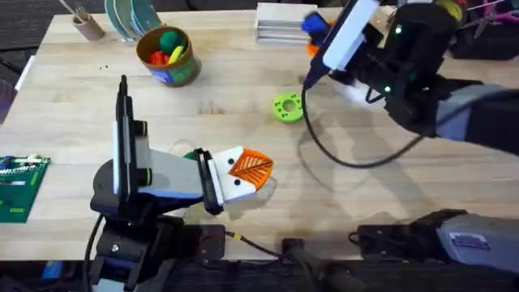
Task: Pick up the gripper from the table and insert it into the empty holder that is missing its gripper. Then pick up a screw, insert it into the mounting hole, and use the screwdriver to tighten it. Finally, clean up the table by picking up the vegetable and placing it into the bucket.
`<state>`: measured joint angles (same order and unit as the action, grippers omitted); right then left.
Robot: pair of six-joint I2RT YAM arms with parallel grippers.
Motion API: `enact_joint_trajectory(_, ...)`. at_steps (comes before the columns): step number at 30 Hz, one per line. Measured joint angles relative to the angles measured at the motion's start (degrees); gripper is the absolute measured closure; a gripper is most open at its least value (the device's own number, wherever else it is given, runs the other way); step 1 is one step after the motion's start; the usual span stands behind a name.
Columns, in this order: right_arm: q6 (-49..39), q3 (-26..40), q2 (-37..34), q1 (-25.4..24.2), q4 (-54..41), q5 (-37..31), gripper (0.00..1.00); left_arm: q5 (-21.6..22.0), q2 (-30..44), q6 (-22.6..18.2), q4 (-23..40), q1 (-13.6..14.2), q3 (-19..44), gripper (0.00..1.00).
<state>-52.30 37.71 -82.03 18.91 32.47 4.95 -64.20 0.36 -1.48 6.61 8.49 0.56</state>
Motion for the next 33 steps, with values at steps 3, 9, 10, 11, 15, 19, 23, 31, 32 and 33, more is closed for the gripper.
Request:
enact_joint_trajectory(3, -5.88, 0.77, -3.74, -2.78, -2.74, -1.50, 0.973, 0.00, 0.00, 0.00, 0.00, 0.01, 0.00, 0.996)
enact_joint_trajectory(9, -15.53, 4.06, -10.13, -3.84, -4.25, -2.20, 0.973, 0.00, 0.00, 0.00, 0.00, 0.01, 0.00, 0.996)
enact_joint_trajectory(10, -16.55, 4.48, -10.96, -3.84, -4.26, -2.19, 0.973, 0.00, 0.00, 0.00, 0.00, 0.01, 0.00, 0.996)
enact_joint_trajectory(11, -17.37, 4.83, -11.81, -3.84, -4.20, -2.18, 0.973, 0.00, 0.00, 0.00, 0.00, 0.00, 0.00, 0.996)
enact_joint_trajectory(15, -19.40, 5.29, -14.99, -3.82, -4.15, -2.18, 0.973, 0.00, 0.00, 0.00, 0.00, 0.02, 0.00, 0.996)
enact_joint_trajectory(19, -21.22, 5.61, -17.66, -3.82, -3.72, -2.40, 0.973, 0.00, 0.00, 0.00, 0.00, 0.02, 0.00, 0.996)
enact_joint_trajectory(23, -22.13, 6.23, -19.52, -3.82, -3.80, -2.38, 0.973, 0.00, 0.00, 0.00, 0.00, 0.02, 0.00, 0.996)
enact_joint_trajectory(31, -22.50, 7.66, -19.81, -3.92, -7.01, -2.39, 0.189, 0.00, 0.00, 0.00, 0.00, 0.02, 0.00, 0.996)
enact_joint_trajectory(32, -22.59, 8.23, -19.51, -3.99, -7.08, -2.40, 0.059, 0.00, 0.00, 0.00, 0.00, 0.02, 0.00, 0.996)
enact_joint_trajectory(33, -22.49, 8.59, -19.29, -4.08, -7.86, -2.36, 0.024, 0.00, 0.00, 0.00, 0.00, 0.02, 0.00, 0.996)
